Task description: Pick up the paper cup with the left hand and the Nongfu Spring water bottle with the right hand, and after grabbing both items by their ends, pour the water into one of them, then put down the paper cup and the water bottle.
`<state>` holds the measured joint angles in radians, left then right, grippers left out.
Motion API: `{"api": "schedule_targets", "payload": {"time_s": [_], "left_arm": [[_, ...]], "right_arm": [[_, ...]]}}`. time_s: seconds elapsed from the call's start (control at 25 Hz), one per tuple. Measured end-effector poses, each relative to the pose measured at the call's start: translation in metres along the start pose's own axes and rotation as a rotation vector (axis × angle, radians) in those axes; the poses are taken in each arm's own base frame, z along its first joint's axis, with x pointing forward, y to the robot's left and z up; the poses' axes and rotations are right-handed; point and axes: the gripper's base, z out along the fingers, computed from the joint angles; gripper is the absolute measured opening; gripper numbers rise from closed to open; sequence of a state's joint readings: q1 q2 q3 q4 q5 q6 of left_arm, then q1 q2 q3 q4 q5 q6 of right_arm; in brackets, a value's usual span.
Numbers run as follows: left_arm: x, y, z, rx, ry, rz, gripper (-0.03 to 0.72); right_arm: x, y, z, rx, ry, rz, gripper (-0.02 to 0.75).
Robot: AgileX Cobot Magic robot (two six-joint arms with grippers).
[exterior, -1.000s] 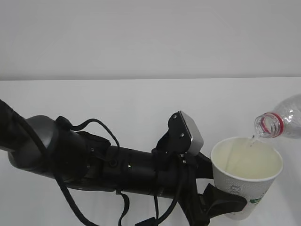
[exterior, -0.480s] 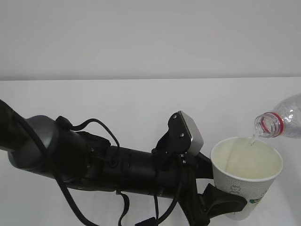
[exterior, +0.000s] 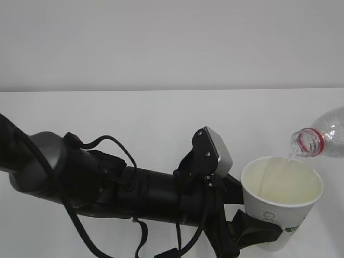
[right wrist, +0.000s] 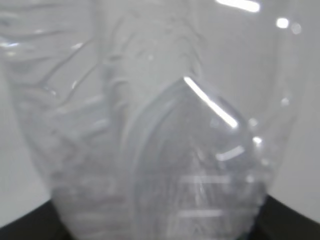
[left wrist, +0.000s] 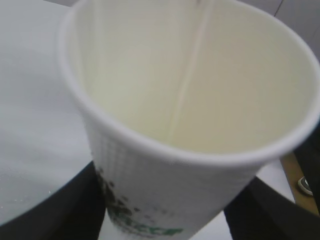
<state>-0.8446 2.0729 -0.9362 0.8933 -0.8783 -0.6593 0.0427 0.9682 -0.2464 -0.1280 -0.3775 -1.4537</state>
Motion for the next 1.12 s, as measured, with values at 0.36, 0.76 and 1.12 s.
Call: {"api": "schedule_targets", "payload": {"time_s": [0.36, 0.76, 1.12], "left_arm": [[0.0, 0.0, 0.0, 0.0, 0.0, 0.0, 0.5], [0.0, 0.0, 0.0, 0.0, 0.0, 0.0, 0.492], [0.0, 0.0, 0.0, 0.0, 0.0, 0.0, 0.492]], "right_arm": [[0.0, -0.0004, 0.0, 0.005, -0.001, 0.0, 0.431], [-0.0001, -0.0005, 0.0, 0.005, -0.001, 0.0, 0.431], [-0.0001, -0.0005, 0.0, 0.005, -0.001, 0.0, 0.43]]}}
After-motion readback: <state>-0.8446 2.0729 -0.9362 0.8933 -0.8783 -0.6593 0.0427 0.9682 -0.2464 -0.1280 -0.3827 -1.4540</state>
